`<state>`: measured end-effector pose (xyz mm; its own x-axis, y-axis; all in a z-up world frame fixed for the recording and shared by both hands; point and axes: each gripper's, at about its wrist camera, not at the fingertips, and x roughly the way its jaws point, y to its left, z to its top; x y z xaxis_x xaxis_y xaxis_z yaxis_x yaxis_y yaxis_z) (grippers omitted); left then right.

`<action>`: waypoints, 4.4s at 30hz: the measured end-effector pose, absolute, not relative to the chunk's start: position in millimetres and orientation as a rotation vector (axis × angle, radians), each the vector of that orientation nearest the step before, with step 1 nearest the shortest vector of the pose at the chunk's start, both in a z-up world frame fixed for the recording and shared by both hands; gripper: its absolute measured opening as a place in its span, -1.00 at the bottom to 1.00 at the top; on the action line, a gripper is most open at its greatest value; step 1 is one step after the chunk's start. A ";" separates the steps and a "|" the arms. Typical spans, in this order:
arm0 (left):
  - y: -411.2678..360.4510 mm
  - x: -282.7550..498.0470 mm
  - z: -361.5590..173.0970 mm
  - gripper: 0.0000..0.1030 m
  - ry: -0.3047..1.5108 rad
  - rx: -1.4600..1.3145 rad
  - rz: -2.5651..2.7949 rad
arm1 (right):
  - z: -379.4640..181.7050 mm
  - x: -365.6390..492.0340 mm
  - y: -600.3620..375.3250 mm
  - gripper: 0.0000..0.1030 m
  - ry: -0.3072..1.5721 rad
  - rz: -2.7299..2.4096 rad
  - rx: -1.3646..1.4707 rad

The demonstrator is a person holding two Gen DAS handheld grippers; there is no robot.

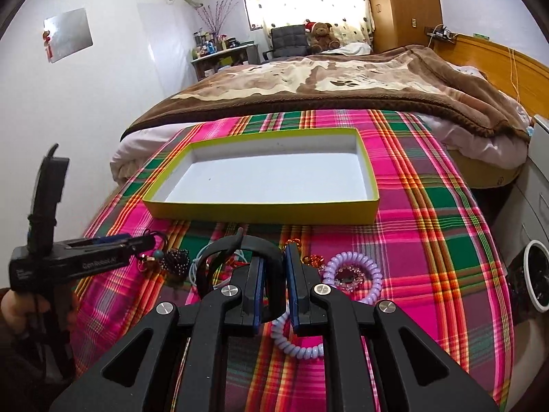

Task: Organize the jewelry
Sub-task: 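Grasp the black hair band with the right gripper while the left grasps the black cord with teal bead, then carry both held items into the white box and open both grippers, then grasp the lavender coil bracelet with the right gripper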

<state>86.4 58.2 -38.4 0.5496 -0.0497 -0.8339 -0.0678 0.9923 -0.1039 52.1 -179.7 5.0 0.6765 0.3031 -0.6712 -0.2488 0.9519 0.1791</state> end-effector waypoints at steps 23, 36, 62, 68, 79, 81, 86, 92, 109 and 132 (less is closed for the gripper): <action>58.5 77.8 -4.9 -0.87 0.888 -0.145 -0.092 | 7.5 55.1 -186.8 -0.76 0.757 0.302 0.100; 54.4 68.6 31.1 -0.86 0.812 -0.180 -0.158 | 21.6 50.3 -192.4 -0.76 0.720 0.302 0.103; 55.4 179.1 26.1 -0.86 0.827 -0.219 -0.230 | 12.5 198.4 -201.5 -0.76 0.838 0.221 0.028; 57.8 201.9 11.4 -0.86 0.862 -0.233 -0.223 | -2.9 225.9 -202.2 -0.76 0.888 0.209 0.028; 53.1 225.4 -11.6 -0.86 0.921 -0.200 -0.183 | -17.8 247.6 -196.8 -0.76 0.933 0.199 -0.016; 53.4 226.6 -14.1 -0.86 0.932 -0.194 -0.161 | -19.7 250.8 -195.0 -0.76 0.938 0.195 -0.023; 56.2 228.8 -19.9 -0.84 0.947 -0.188 -0.159 | -22.5 254.6 -194.0 -0.76 0.932 0.182 -0.041; 60.7 230.2 -27.3 -0.70 0.972 -0.204 -0.145 | -26.0 258.3 -192.7 -0.76 0.938 0.173 -0.061; 62.3 206.3 -8.1 -0.13 0.933 -0.204 -0.132 | -5.5 239.0 -189.1 -0.42 0.873 0.220 -0.038; 76.8 74.5 14.8 -0.05 0.825 -0.280 -0.150 | 4.6 103.9 -236.4 -0.29 0.816 0.242 0.068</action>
